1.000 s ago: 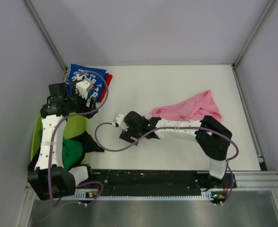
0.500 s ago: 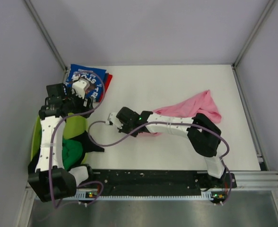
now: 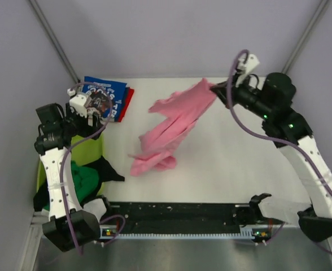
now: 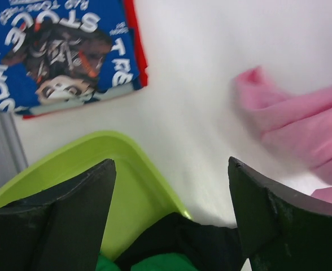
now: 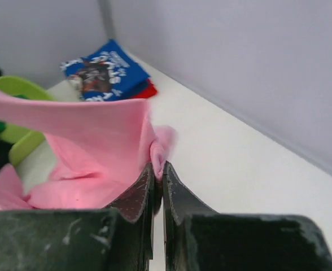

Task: Fold and stack the t-shirts
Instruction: Flatten out the tshirt

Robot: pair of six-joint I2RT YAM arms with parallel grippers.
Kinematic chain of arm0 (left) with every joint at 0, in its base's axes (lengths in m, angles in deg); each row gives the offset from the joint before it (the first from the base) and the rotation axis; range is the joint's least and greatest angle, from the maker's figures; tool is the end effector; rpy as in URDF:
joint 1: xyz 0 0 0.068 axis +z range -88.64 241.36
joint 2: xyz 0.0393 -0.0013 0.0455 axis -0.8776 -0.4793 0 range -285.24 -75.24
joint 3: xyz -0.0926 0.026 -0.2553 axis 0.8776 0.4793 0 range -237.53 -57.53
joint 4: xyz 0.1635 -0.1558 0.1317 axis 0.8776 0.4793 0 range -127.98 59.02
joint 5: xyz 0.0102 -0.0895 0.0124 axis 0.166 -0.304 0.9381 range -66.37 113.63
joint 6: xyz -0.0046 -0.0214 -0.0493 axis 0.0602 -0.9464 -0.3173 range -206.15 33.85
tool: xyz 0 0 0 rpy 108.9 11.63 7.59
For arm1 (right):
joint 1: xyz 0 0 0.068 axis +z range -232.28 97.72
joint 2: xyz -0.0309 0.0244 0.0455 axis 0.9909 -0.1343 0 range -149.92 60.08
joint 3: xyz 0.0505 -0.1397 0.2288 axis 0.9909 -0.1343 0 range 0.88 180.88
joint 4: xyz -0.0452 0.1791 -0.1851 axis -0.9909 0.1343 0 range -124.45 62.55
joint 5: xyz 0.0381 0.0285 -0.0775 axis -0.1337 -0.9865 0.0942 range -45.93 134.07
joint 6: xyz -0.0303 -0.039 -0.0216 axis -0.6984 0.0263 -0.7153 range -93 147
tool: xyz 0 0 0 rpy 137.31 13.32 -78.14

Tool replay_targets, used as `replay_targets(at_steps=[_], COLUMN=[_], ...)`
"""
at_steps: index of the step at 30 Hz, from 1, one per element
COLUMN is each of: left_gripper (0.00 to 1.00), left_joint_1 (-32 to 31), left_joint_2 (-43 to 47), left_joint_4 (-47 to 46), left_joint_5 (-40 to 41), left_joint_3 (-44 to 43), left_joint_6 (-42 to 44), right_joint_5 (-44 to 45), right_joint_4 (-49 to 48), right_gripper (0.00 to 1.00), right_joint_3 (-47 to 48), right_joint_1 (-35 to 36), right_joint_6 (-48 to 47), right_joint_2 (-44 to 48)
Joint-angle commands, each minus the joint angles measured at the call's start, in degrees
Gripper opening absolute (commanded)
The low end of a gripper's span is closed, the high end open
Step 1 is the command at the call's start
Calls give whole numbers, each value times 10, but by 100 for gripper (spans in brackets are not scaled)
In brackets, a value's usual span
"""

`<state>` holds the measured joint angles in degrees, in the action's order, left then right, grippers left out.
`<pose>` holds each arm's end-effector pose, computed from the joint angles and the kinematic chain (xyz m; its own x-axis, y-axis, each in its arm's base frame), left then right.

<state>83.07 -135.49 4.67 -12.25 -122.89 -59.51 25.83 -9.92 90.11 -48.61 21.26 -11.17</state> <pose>0.2021 0.0579 0.3617 -0.4468 0.2131 -0.8689 0.3717 0.9276 0.0363 0.2075 0.1517 0.4839 -0.0159 -0.1246 -0.9921 -0.7909 0.6086 -0.0638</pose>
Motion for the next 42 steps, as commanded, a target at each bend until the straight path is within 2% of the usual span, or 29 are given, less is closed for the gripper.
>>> replay_targets(at_steps=[1,3,6,7,9,12,14,17,21,25,28,34,37,42], left_gripper=[83,81,79,79,80,80,79,66,66,66,67,70,72,76], left_joint_1=[-15,-59,-197,-250,-317,-383,-412,-460,-524,-528,-513,-493,-494,-510], left_joint_2=[-4,-20,-40,-47,-72,-131,-194,-291,-347,-373,-347,-277,-248,-214], left_joint_4=[-20,-1,38,53,62,58,69,104,82,90,86,117,130,83], left_joint_5=[-160,-163,-114,-109,-92,-57,-48,-65,-42,-9,9,78,68,75], left_joint_3=[-27,-41,-36,-28,-14,-12,-30,-78,-84,-84,-56,9,80,184], left_joint_6=[7,24,76,93,105,105,103,101,110,112,128,160,191,220], right_joint_5=[86,204,281,279,265,245,240,245,263,297,320,202,150,161], right_joint_4=[-21,-19,-19,-20,-23,-32,-34,-36,-34,-31,-22,-25,-34,-52], right_gripper=[0,0,0,0,0,0,0,0,0,0,0,0,0,0], right_joint_3=[-182,-245,-310,-327,-346,-358,-361,-365,-372,-359,-296,-135,-105,-98], right_joint_1=[-106,-134,-197,-212,-223,-223,-224,-223,-224,-225,-233,-240,-230,-207], right_joint_6=[109,144,200,215,219,223,224,222,217,207,199,218,230,214], right_joint_2=[101,119,118,114,102,85,75,70,71,46,-6,-102,-80,0])
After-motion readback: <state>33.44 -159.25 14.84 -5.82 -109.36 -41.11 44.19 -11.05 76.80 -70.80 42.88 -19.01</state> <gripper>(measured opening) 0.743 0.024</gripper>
